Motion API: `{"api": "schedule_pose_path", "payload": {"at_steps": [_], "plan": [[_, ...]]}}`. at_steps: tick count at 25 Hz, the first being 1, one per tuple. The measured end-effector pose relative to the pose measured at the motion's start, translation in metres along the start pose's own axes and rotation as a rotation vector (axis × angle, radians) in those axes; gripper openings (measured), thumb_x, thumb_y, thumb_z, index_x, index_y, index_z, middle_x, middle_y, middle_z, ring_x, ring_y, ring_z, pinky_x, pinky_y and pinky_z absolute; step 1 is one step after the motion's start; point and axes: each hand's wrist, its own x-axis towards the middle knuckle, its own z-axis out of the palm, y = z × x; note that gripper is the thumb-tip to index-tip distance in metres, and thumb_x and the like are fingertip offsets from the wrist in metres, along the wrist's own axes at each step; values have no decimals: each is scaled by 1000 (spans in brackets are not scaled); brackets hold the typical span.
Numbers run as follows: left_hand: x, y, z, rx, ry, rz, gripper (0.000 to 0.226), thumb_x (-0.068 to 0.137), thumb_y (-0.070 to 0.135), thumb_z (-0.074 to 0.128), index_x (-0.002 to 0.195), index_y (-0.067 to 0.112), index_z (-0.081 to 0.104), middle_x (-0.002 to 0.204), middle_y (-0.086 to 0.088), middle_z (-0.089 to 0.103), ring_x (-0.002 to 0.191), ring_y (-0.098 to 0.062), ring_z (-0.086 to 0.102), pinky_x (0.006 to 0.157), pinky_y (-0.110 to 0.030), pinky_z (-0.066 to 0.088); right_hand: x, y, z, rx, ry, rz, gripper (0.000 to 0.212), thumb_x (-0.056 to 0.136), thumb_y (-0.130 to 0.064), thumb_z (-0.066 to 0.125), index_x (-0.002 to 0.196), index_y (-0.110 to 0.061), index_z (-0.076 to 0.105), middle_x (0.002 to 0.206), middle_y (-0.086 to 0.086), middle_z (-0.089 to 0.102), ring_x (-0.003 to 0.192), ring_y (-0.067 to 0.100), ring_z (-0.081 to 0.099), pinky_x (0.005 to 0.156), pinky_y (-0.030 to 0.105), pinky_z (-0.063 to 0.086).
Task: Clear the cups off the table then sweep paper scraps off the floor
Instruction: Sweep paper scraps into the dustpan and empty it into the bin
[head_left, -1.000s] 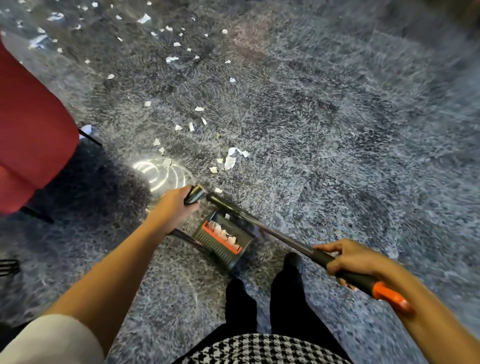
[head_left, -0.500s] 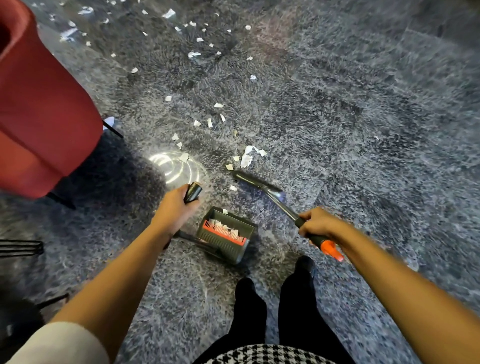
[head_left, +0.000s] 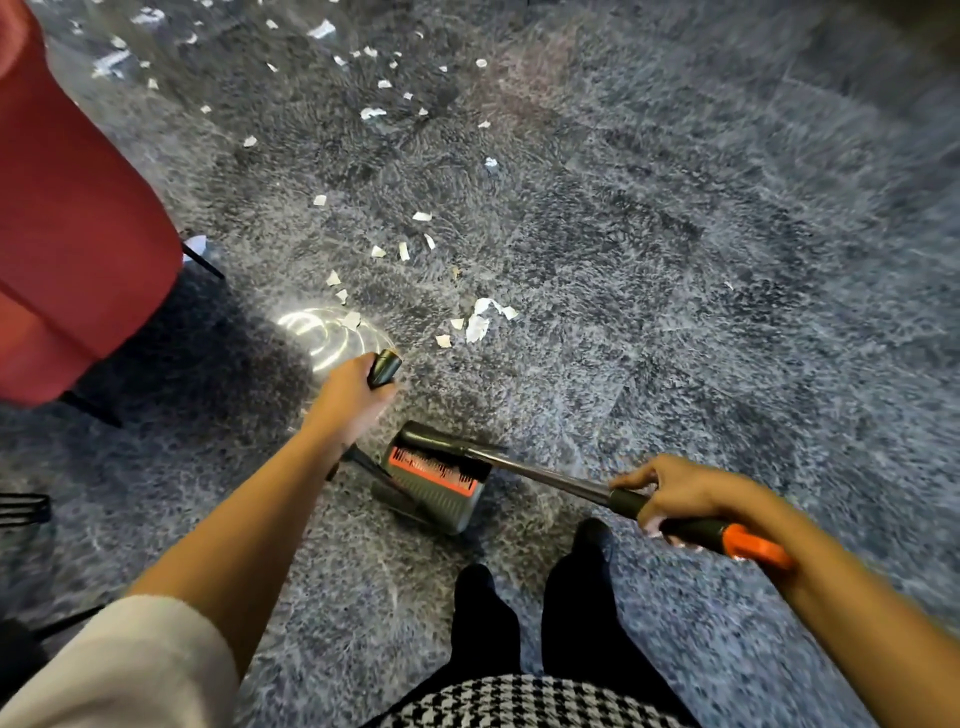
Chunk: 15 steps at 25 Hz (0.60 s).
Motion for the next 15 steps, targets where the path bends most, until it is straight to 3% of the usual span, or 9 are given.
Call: {"api": "schedule_pose_path", "payload": {"at_steps": [3, 7, 15], "plan": [[2, -3, 2, 8, -11, 1, 7, 87, 15, 59, 84, 14, 52, 62, -4, 52, 48, -15, 45, 42, -26, 31, -13, 11, -8, 54, 28, -5, 69, 76, 13, 58, 136, -18, 48, 60, 10, 60, 36, 15, 51, 37, 23, 43], [-1, -7, 3, -4, 3, -2, 9, 89, 18, 60, 90, 15, 51, 63, -1, 52, 46, -12, 45, 37, -18, 30, -14, 15, -13, 141, 110, 12, 67, 75, 12, 60, 135, -17, 50, 69, 12, 61, 37, 16, 53, 38, 23, 44], [27, 17, -1, 9, 20, -8, 18, 87, 19, 61, 103, 17, 53, 72, -1, 55, 61, -19, 53, 49, -28, 35, 10, 3, -51, 266, 291, -2, 57, 76, 11, 59, 129, -10, 54, 66, 10, 60, 32, 14, 51, 35, 19, 42]]}}
